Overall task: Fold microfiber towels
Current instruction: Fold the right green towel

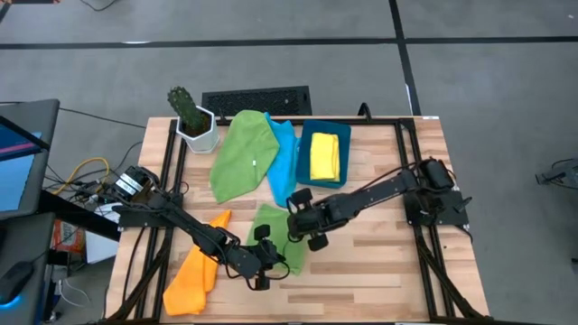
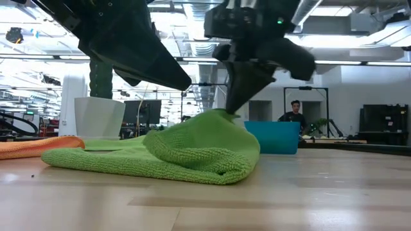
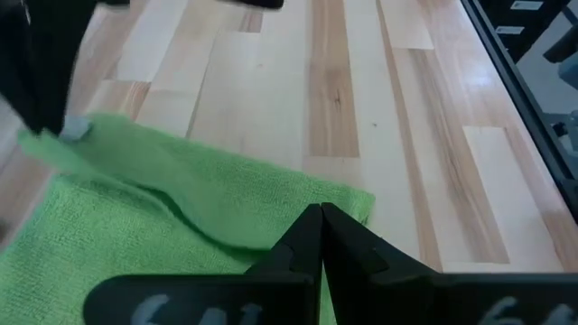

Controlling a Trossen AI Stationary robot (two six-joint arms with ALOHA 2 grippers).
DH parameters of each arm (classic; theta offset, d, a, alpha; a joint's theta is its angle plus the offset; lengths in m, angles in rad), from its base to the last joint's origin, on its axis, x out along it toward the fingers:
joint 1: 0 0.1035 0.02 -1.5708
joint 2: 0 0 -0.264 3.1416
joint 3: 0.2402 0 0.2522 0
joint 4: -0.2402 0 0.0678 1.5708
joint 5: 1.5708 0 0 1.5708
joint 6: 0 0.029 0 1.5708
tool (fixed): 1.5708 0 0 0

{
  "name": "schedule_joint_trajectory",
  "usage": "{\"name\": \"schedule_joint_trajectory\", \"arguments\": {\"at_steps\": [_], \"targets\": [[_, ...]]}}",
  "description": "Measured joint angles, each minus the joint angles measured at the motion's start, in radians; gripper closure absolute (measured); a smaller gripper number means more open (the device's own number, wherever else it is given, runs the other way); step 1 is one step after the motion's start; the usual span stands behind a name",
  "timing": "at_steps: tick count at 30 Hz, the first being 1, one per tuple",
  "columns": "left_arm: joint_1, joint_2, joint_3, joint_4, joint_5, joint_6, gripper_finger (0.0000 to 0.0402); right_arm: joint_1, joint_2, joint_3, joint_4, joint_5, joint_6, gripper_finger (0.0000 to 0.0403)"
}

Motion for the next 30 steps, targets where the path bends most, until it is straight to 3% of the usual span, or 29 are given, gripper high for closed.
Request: {"name": "schedule_joint_trajectory", "arguments": {"at_steps": [9,17,23,27,30], "targets": [[0.000,0.000,0.000,-0.014,0.000,-0.001,0.0401,-0.013,0.005,-0.007,0.087,-0.082,-0.047,0.0375],[0.000,0.000,0.000,-0.040,0.020,-0.005,0.0401,-0.014,0.005,-0.007,0.141,-0.076,-0.065,0.0301],[-0.001,-0.027,0.000,-0.098,-0.007,-0.029,0.0401,-0.007,-0.008,0.024,0.096,-0.095,0.077,0.0261],[-0.015,-0.096,0.000,-0.199,-0.119,-0.033,0.0401,0.044,-0.032,0.033,0.170,-0.144,0.246,0.0264],[-0.032,-0.152,0.000,-0.280,-0.174,-0.030,0.0401,0.114,-0.030,0.009,0.277,-0.115,0.312,0.0278]]}}
